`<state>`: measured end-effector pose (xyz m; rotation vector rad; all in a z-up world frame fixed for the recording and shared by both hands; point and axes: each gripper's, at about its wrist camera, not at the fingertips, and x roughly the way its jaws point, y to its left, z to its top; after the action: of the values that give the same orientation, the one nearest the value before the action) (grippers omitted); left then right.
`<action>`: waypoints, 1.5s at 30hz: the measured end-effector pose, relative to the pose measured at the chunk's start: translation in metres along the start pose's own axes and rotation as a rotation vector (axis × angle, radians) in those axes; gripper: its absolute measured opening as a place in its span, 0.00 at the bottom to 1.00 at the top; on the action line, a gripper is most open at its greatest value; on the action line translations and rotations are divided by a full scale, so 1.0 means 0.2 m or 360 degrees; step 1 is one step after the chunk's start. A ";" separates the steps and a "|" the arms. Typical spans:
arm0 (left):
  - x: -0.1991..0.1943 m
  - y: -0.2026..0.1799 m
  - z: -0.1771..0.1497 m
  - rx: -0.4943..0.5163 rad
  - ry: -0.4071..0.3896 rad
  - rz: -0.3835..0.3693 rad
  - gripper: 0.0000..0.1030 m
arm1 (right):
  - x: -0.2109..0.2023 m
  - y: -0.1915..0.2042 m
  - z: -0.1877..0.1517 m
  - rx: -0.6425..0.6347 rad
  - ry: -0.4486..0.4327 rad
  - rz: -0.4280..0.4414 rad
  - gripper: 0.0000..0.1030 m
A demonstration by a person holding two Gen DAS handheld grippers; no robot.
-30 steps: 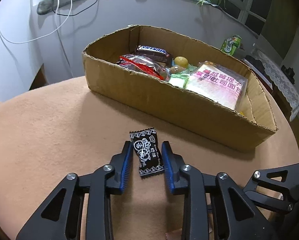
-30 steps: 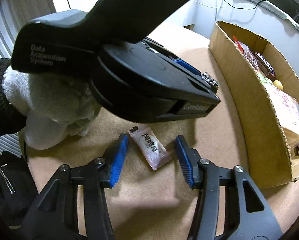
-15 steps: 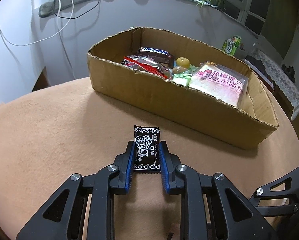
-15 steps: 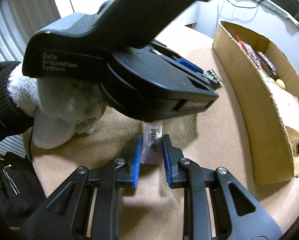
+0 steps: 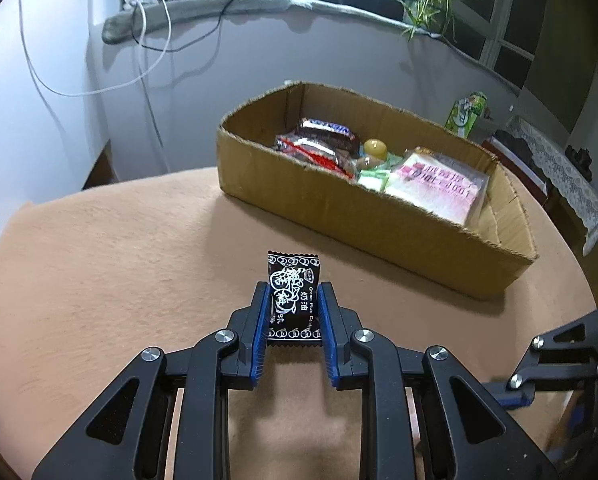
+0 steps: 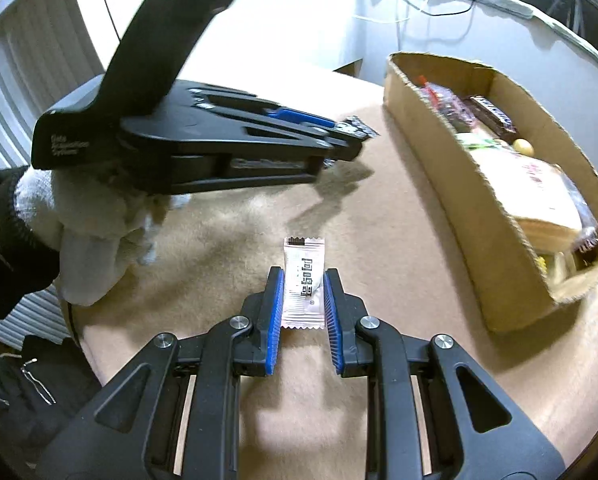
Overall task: Organize snacks
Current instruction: 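Carry both candies into the box and open both grippers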
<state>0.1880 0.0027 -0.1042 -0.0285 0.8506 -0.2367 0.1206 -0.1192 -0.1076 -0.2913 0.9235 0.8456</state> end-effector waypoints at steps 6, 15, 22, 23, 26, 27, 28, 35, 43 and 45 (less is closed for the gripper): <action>-0.09 -0.02 0.03 0.0002 -0.0066 -0.0024 0.21 | -0.12 -0.03 -0.01 0.0057 -0.0078 -0.0050 0.20; -0.19 -0.10 0.11 0.0040 -0.0171 -0.0045 0.21 | -0.29 -0.19 0.04 0.0165 -0.0232 -0.0165 0.20; -0.19 -0.15 0.19 0.0056 -0.0211 -0.0055 0.21 | -0.41 -0.36 0.11 0.0255 -0.0312 -0.0263 0.20; -0.18 -0.15 0.20 0.0060 -0.0214 -0.0057 0.21 | -0.42 -0.39 0.12 0.0265 -0.0321 -0.0281 0.20; -0.17 -0.17 0.24 0.0066 -0.0223 -0.0061 0.21 | -0.42 -0.47 0.17 0.0286 -0.0332 -0.0324 0.20; -0.16 -0.17 0.25 0.0066 -0.0225 -0.0065 0.21 | -0.43 -0.49 0.18 0.0292 -0.0333 -0.0338 0.20; -0.16 -0.18 0.27 0.0067 -0.0228 -0.0068 0.21 | -0.43 -0.51 0.19 0.0297 -0.0335 -0.0348 0.20; -0.10 -0.21 0.36 0.0076 -0.0229 -0.0072 0.21 | -0.41 -0.63 0.27 0.0327 -0.0329 -0.0393 0.20; 0.01 -0.18 0.45 0.0039 -0.0180 -0.0054 0.21 | -0.32 -0.76 0.31 0.0369 -0.0293 -0.0404 0.20; 0.05 -0.17 0.46 0.0034 -0.0166 -0.0046 0.21 | -0.30 -0.79 0.31 0.0392 -0.0282 -0.0395 0.20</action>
<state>0.2564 -0.0394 -0.0456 -0.0328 0.7441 -0.2695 0.2564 -0.2194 -0.0424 -0.1116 0.7969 0.5140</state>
